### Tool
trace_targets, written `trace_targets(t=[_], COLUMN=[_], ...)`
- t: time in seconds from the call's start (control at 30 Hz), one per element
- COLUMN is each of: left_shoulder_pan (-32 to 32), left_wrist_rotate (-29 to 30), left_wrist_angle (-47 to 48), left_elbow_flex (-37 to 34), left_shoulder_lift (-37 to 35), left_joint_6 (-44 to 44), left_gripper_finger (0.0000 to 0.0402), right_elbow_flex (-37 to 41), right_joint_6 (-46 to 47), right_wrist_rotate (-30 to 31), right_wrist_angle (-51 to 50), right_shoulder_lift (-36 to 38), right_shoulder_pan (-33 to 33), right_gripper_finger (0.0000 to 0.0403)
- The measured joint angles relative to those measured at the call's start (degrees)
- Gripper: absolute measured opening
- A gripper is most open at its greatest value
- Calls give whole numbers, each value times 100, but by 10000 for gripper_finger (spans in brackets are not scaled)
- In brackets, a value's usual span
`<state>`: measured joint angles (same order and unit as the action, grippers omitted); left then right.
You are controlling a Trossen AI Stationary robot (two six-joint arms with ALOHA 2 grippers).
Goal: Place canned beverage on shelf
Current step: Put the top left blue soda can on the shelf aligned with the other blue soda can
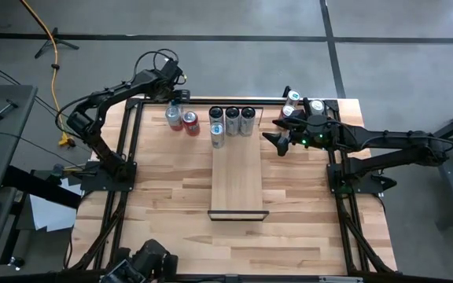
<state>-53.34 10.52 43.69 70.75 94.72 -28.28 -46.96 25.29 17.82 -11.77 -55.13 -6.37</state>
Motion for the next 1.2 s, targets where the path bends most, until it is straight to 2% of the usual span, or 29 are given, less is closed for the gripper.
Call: trace_targets(t=[0.13,0.3,0.43,0.57,0.67,0.77,0.9,1.07,1.2], left_shoulder_pan=[2,11,205,862,1669,2649,3752,4649,5035], left_wrist_rotate=[-148,-193,-716,-1177,-1297,-1315,-1009,-828,-506], left_wrist_angle=[71,173,192,285,385,627,1264,1907,2439], left_elbow_flex=[231,1016,1820,2596,3083,3559,4123,4616,4663], left_shoulder_lift=[-307,-1005,-1555,-1931,-2028,-1930,-1419,-554,127], left_joint_6=[98,286,529,835,1147,1579,2015,3136,4322], left_gripper_finger=[184,184,184,184,184,184,184,184,184], right_elbow_flex=[0,0,0,0,0,0,0,-14,-146], right_joint_6=[148,172,172,172,169,143,145,124,-122], right_wrist_rotate=[2,2,2,22,196,389,449,417,417], right_wrist_angle=[0,0,0,0,0,0,2,-3,0], right_shoulder_lift=[0,0,0,0,0,0,2,4,7], right_shoulder_pan=[2,2,0,1,0,0,-64,-200,-267], right_gripper_finger=[339,339,339,339,339,339,339,339,339])
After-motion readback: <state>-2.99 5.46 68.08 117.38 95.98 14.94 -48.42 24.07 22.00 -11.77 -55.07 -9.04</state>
